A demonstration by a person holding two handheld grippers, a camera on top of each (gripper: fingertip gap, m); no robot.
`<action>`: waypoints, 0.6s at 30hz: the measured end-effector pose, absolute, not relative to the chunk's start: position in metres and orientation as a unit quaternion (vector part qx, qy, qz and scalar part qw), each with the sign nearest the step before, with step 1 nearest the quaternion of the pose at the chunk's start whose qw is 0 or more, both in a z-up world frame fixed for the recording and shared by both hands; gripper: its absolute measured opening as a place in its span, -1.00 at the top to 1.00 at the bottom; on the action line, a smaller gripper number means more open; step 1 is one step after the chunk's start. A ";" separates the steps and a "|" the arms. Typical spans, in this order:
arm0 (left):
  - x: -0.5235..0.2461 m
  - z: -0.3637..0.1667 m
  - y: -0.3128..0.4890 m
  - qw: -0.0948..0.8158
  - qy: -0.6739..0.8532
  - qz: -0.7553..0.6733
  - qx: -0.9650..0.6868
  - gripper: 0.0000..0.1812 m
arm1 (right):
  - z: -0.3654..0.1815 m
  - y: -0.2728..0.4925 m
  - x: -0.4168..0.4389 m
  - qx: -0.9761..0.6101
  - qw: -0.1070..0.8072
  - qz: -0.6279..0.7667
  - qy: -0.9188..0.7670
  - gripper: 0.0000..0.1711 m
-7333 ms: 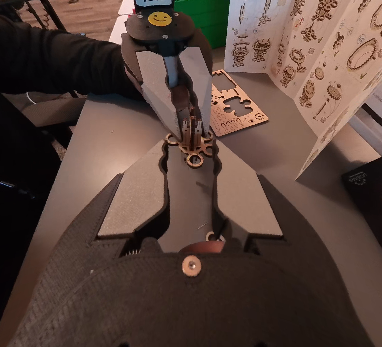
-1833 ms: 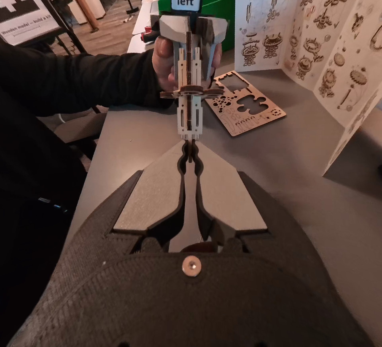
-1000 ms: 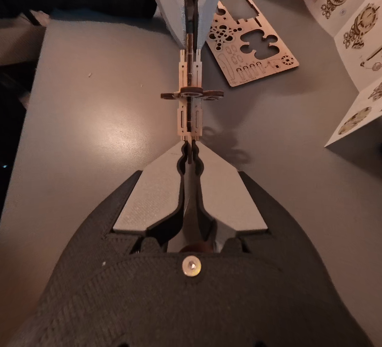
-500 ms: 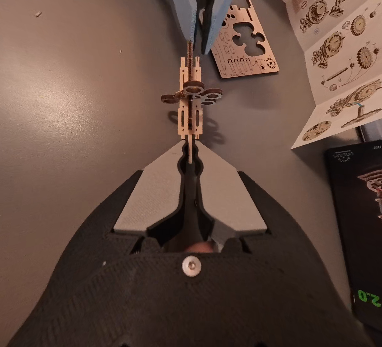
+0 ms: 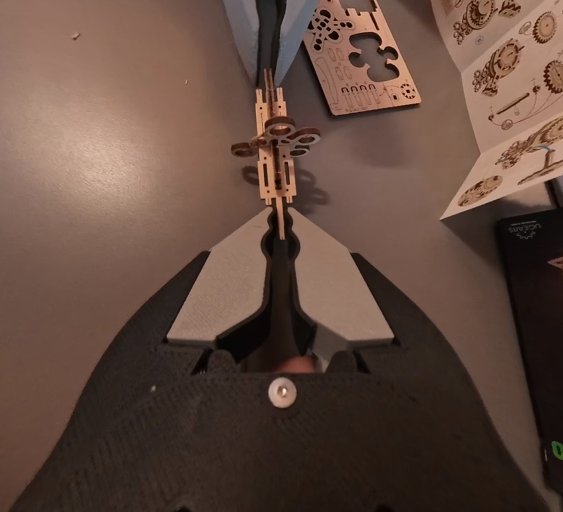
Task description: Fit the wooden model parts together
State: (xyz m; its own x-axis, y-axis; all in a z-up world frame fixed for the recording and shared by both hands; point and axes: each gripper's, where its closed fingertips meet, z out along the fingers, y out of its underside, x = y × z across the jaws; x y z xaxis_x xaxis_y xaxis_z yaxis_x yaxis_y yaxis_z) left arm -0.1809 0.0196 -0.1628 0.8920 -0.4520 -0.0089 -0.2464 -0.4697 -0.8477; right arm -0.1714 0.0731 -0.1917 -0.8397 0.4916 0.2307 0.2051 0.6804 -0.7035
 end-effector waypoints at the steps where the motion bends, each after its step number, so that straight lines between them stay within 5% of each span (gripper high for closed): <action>1: -0.180 -0.163 0.020 0.472 0.208 -0.107 -0.850 0.99 | -0.192 0.073 -0.172 -0.192 0.209 0.346 -0.894 1.00; 10: -0.186 -0.170 0.019 0.478 0.311 0.045 -0.820 0.99 | -0.185 0.073 -0.174 -0.092 0.353 0.294 -0.884 1.00; 18: -0.193 -0.176 0.023 0.461 0.345 0.123 -0.809 1.00 | -0.179 0.070 -0.169 -0.135 0.290 0.359 -0.877 0.84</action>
State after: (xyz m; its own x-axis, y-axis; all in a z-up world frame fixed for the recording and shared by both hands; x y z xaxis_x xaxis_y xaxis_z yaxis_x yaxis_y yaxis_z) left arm -0.1928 0.0227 -0.1758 0.7325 -0.4444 -0.5158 -0.6703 -0.3382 -0.6605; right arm -0.1691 0.0698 -0.1790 -0.7956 0.4446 0.4116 0.0288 0.7063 -0.7073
